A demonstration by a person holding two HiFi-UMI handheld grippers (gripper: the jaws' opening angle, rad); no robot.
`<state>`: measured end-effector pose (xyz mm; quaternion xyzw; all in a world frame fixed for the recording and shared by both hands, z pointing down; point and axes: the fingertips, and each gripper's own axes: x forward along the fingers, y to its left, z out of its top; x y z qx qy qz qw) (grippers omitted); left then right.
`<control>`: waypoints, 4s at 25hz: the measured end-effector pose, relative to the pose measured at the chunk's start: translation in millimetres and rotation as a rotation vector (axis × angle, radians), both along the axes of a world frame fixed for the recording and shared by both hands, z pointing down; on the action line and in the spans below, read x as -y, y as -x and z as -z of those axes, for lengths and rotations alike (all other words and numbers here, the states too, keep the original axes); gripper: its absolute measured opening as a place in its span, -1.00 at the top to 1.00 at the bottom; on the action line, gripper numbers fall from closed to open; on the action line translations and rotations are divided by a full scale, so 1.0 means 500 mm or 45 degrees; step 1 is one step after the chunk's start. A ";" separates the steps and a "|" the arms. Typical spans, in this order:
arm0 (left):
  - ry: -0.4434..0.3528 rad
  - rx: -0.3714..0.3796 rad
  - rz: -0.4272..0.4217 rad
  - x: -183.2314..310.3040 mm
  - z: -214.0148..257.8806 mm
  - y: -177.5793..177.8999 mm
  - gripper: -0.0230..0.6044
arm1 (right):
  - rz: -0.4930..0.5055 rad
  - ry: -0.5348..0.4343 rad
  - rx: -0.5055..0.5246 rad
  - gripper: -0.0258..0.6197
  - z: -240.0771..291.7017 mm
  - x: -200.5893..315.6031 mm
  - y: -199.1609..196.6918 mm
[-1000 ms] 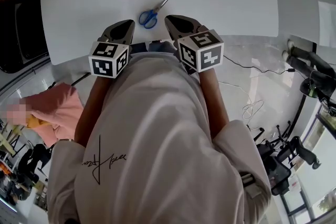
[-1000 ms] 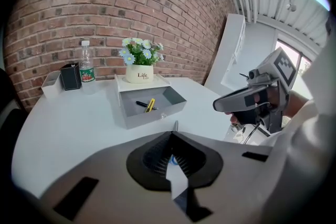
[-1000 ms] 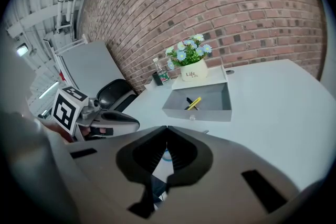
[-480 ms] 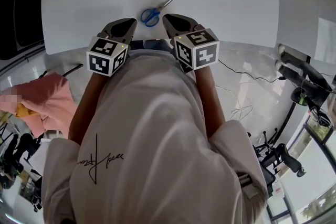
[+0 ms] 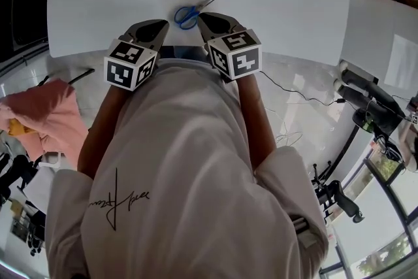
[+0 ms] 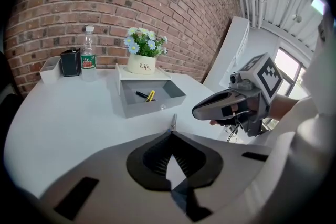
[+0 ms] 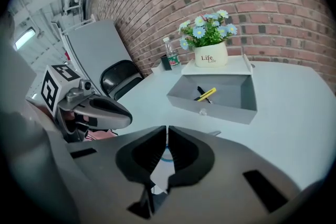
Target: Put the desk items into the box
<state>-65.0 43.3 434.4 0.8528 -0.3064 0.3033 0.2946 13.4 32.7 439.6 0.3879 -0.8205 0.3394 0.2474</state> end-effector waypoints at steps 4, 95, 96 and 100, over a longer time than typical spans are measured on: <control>0.009 -0.009 0.029 0.004 -0.003 0.014 0.91 | 0.076 0.003 -0.047 0.83 -0.022 0.004 0.013; 0.077 -0.039 0.173 0.019 -0.009 0.087 0.91 | 1.077 -0.123 -0.436 0.61 -0.160 -0.022 0.107; 0.076 -0.039 0.170 0.019 -0.009 0.086 0.91 | 1.070 -0.123 -0.436 0.61 -0.160 -0.022 0.106; 0.066 -0.036 0.153 0.018 -0.003 0.079 0.91 | 1.027 -0.124 -0.426 0.61 -0.152 -0.025 0.095</control>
